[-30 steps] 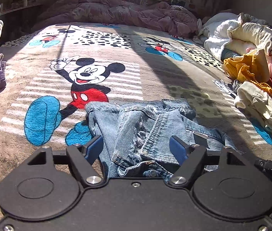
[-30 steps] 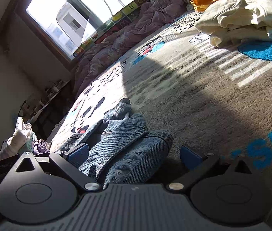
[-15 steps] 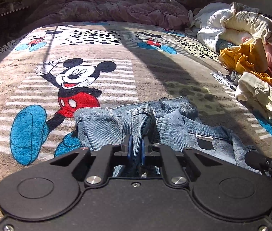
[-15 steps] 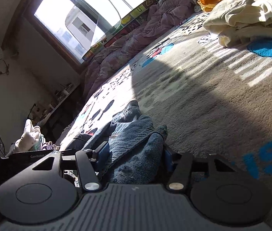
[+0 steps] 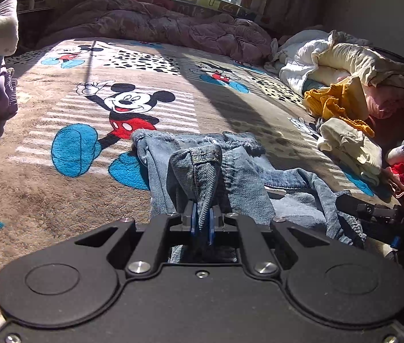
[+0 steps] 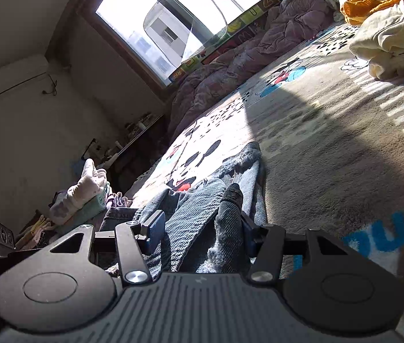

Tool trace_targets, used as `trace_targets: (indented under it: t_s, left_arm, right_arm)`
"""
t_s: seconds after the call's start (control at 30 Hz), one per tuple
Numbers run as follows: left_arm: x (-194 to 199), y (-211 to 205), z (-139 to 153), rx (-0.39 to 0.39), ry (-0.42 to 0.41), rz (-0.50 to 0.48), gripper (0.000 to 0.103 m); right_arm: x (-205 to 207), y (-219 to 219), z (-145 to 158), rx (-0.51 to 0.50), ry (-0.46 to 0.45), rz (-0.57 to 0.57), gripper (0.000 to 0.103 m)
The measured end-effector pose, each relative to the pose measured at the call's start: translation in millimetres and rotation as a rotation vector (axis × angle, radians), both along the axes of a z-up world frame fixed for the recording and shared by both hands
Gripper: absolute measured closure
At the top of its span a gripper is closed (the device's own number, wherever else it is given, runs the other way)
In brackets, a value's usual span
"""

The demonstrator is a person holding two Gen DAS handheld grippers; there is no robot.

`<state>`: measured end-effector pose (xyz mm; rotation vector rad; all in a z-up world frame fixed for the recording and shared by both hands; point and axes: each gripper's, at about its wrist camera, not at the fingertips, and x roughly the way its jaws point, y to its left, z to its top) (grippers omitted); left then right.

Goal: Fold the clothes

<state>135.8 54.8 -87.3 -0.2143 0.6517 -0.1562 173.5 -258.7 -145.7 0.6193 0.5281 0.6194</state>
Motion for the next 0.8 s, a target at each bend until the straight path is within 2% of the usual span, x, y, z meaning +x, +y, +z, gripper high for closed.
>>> trace_targets:
  t_s: [0.17,0.23,0.47,0.63,0.73,0.8]
  left_arm:
    - [-31.4,-0.2,-5.5,-0.029,0.011,-0.002,0.097]
    - [-41.3,-1.0,-6.0,-0.037,0.010,-0.008,0.097]
    - [-68.0,-3.2,-10.3,-0.077,0.018,-0.046,0.094]
    - [-89.6,-7.7,-9.9,-0.069,0.022,-0.081,0.080]
    - [-102.7,-8.9,-8.9,-0.063,0.030,-0.098,0.069]
    - [-112.7,-8.9,-6.8,-0.063,0.037,-0.121,0.049]
  right_arm:
    - [-22.0,4.7,6.7,-0.035,-0.004,0.071,0.047]
    - [-31.0,6.6,9.3,-0.052,-0.007,0.099,0.042]
    - [-66.1,1.2,15.8,-0.081,-0.020,0.167,0.038]
    - [-90.3,-4.6,24.2,-0.098,-0.041,0.200,0.031]
    - [-102.3,-6.9,28.1,-0.105,-0.050,0.224,0.031]
    - [-110.3,-8.5,30.8,-0.110,-0.056,0.240,0.031]
